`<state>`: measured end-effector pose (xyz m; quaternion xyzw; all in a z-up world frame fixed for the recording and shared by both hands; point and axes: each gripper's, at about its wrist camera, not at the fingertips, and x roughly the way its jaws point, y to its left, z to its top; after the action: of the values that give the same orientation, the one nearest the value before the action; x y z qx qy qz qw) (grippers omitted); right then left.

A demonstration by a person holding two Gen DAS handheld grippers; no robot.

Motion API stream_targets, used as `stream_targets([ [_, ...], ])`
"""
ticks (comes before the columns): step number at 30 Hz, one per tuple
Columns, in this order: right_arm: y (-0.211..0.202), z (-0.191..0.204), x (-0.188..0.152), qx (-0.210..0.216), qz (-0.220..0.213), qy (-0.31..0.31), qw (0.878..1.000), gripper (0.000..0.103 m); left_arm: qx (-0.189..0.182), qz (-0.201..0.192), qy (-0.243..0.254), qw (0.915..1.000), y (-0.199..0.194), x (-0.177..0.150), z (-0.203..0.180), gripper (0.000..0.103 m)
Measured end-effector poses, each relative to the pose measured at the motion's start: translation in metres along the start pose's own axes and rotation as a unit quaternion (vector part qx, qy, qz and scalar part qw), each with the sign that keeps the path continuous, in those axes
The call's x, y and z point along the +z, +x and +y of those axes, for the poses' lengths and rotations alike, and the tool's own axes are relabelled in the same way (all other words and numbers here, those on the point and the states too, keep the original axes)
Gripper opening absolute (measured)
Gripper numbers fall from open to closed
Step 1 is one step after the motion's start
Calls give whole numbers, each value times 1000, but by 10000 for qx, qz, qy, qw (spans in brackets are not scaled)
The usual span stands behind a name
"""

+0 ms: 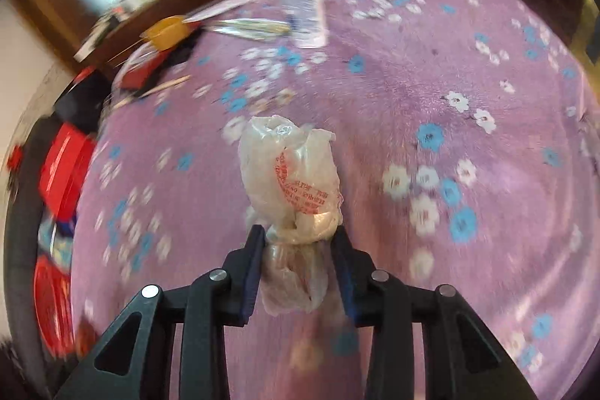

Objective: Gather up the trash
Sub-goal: 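Grasp the white plastic bag with the right gripper while the left holds the candy packet, then carry the candy packet with the left gripper while the right carries the white bag to the basket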

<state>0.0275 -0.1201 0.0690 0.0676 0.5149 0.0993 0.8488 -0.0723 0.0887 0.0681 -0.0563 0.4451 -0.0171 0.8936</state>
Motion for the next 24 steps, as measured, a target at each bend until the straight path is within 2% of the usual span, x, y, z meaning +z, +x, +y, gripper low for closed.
stream_targets([
  [6, -50, 22, -65, 58, -133, -678, 9976, 39, -22, -39, -55, 10000, -11, -13, -12, 35],
  [12, -59, 23, -103, -88, 9, -811, 9967, 39, 45, -26, -41, 10000, -21, -26, -21, 35],
  [18, -74, 31, -112, -354, -177, -1093, 9932, 39, 97, -123, -36, 9999, -36, -29, -21, 35],
  [24, -86, 45, -113, -430, -409, -1331, 9893, 39, 191, -282, -42, 9994, -49, -29, -18, 35],
])
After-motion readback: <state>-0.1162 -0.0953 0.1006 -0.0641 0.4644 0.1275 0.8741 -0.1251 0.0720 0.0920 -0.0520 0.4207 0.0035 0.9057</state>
